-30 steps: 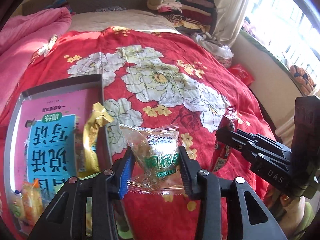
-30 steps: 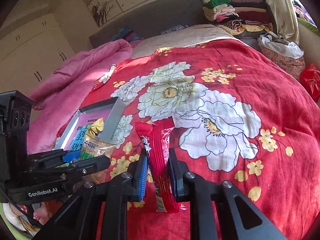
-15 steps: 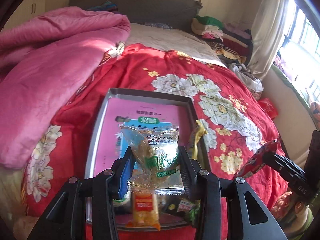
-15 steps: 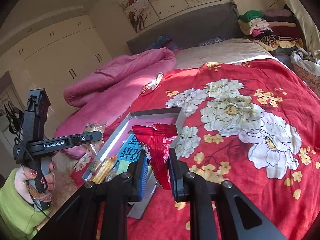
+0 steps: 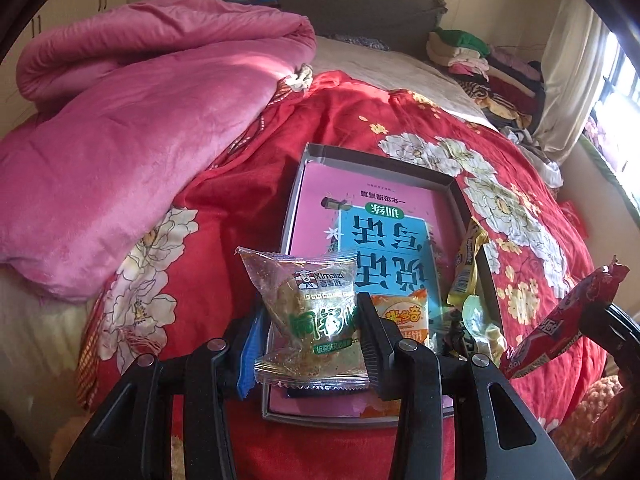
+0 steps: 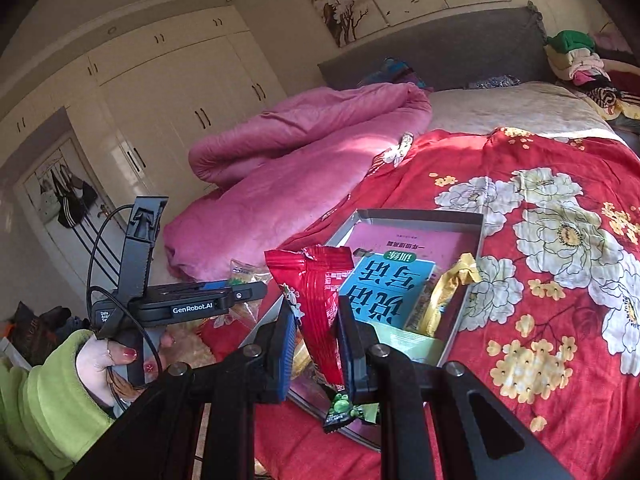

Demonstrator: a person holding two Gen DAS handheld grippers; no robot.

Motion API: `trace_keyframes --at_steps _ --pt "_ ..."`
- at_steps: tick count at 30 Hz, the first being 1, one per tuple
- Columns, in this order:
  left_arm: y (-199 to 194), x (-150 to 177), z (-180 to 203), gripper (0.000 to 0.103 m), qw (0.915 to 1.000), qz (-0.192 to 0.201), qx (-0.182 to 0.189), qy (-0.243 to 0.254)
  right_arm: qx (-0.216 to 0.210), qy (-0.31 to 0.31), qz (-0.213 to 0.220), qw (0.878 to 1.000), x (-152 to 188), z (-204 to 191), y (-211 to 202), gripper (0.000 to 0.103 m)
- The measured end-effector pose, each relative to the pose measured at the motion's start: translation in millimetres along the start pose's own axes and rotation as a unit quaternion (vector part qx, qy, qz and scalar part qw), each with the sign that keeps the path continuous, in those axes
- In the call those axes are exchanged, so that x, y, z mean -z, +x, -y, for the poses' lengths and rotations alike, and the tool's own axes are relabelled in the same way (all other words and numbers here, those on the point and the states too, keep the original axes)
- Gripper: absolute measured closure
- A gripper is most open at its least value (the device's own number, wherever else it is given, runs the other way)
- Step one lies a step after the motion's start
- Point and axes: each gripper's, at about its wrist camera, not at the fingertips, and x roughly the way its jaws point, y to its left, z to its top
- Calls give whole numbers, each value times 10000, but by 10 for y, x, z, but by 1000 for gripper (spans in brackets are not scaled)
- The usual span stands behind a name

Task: Organize snacks
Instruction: 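Carry the biscuit pack with the left gripper while the right carries the red bag toward the tray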

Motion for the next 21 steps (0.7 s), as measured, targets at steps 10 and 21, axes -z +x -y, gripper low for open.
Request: trace_keyframes --at_steps 10,21 --pt "22 30 -30 59 9999 -64 80 -34 -61 -14 -227 9997 73 -113 107 83" --pt "155 79 1 59 9997 -190 151 44 -113 247 -707 9971 192 -75 373 83"
